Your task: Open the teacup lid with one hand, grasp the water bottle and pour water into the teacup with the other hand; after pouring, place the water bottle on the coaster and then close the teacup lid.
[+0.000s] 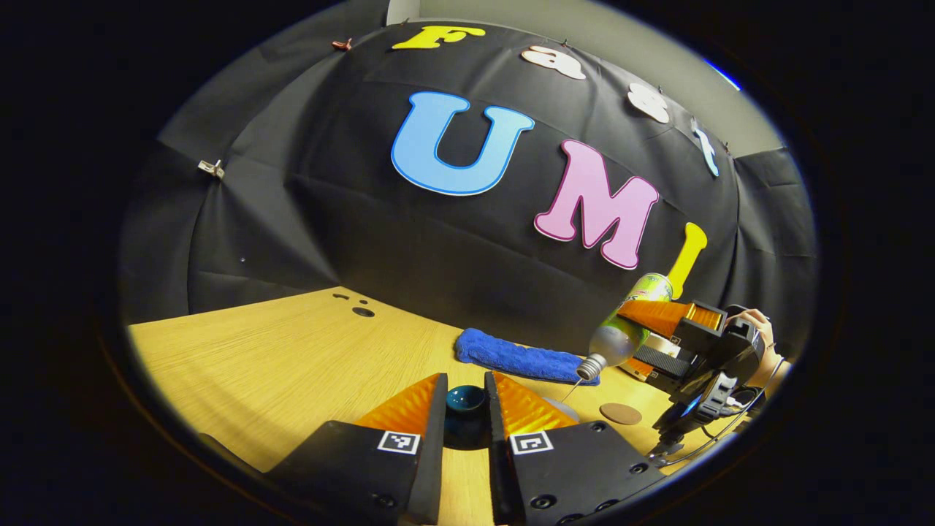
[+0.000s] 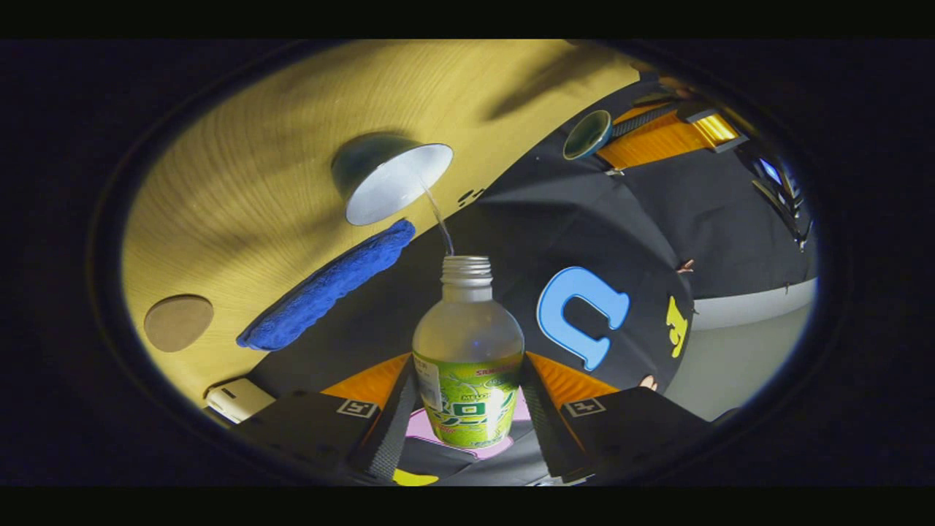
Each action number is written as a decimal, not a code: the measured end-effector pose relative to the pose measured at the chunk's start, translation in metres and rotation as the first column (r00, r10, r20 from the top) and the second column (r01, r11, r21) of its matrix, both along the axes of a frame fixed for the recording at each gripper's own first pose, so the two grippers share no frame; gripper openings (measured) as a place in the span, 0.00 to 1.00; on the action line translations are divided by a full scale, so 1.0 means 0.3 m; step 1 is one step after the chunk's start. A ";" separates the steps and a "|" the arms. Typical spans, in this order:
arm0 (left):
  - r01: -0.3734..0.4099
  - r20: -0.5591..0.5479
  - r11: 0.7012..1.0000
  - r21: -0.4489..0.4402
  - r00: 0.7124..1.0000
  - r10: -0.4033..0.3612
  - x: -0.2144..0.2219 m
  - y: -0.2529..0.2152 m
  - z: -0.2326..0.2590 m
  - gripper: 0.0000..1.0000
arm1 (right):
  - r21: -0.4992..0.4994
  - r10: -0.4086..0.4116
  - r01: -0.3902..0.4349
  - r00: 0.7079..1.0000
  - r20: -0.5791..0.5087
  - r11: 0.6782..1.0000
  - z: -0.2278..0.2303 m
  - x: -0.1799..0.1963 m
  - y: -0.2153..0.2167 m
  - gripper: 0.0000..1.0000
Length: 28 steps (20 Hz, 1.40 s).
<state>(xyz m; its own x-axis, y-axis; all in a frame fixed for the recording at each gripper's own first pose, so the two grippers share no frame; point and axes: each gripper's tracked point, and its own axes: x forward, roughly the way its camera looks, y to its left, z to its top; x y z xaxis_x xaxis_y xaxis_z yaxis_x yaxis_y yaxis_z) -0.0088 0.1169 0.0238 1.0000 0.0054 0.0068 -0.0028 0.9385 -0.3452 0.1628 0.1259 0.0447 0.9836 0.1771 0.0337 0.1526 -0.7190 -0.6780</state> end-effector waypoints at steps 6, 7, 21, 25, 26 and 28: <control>-0.001 -0.001 1.000 -0.001 1.000 0.001 -0.001 0.003 -0.001 0.30 | 0.003 -0.001 0.001 1.000 -0.007 1.000 -0.011 -0.013 0.012 0.73; 0.000 -0.002 1.000 -0.001 1.000 0.000 0.000 0.004 -0.001 0.30 | 0.016 -0.005 0.005 1.000 -0.012 1.000 -0.014 -0.012 0.012 0.77; 0.008 0.040 1.000 0.020 0.999 -0.009 -0.019 -0.069 0.061 0.31 | 0.819 0.382 0.501 0.840 -0.384 -0.279 -0.165 -0.136 0.005 0.77; 0.026 0.062 0.998 0.055 0.998 -0.029 -0.022 -0.148 0.093 0.31 | 0.745 0.393 0.422 0.890 -0.231 -0.517 -0.111 -0.156 -0.056 0.77; 0.035 0.064 0.997 0.064 0.997 -0.039 -0.023 -0.172 0.094 0.31 | 0.729 0.384 0.405 0.899 -0.209 -0.552 -0.094 -0.162 -0.053 0.77; 0.058 0.062 0.996 0.075 0.996 -0.062 -0.014 -0.218 0.098 0.30 | 0.707 0.368 0.372 0.914 -0.168 -0.602 -0.075 -0.168 -0.063 0.77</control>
